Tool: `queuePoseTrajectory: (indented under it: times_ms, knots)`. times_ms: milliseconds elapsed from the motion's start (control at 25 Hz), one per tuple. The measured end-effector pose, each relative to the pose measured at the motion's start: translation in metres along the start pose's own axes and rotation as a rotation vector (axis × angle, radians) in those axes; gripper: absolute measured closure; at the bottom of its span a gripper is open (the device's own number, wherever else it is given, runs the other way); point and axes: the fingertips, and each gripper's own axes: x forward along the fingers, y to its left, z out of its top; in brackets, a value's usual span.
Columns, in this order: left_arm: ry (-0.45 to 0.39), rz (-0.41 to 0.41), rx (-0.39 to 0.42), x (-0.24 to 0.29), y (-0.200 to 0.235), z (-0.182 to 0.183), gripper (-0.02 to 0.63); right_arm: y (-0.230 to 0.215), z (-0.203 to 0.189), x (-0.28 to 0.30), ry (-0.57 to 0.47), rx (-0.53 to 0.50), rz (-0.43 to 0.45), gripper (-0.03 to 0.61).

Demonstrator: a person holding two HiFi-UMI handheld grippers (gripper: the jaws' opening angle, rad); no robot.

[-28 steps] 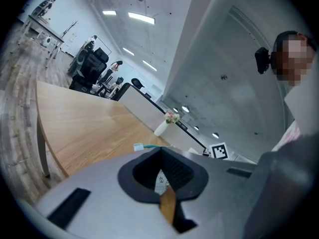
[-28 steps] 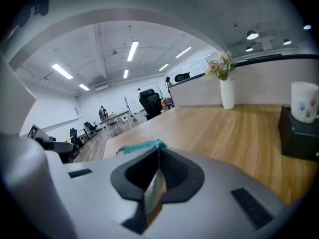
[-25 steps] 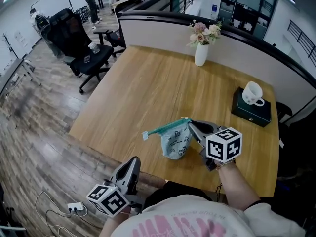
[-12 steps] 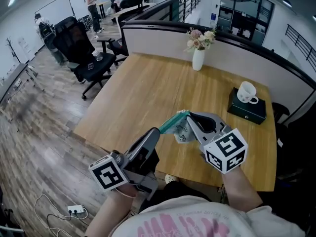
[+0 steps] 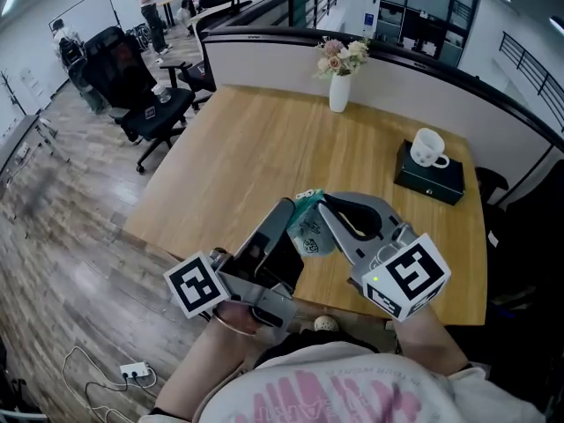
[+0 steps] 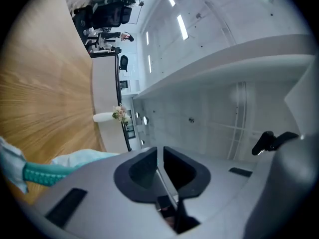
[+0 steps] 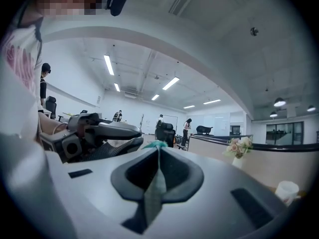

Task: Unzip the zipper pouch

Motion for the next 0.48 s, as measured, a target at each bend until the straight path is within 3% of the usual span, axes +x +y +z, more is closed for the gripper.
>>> queuePoseTrajectory:
  times_ms: [480]
  knots:
    - [-0.006, -0.053, -0.066, 0.032, -0.013, -0.011, 0.578, -0.012, 0.027, -0.021, -0.071, -0.167, 0.067, 0.566]
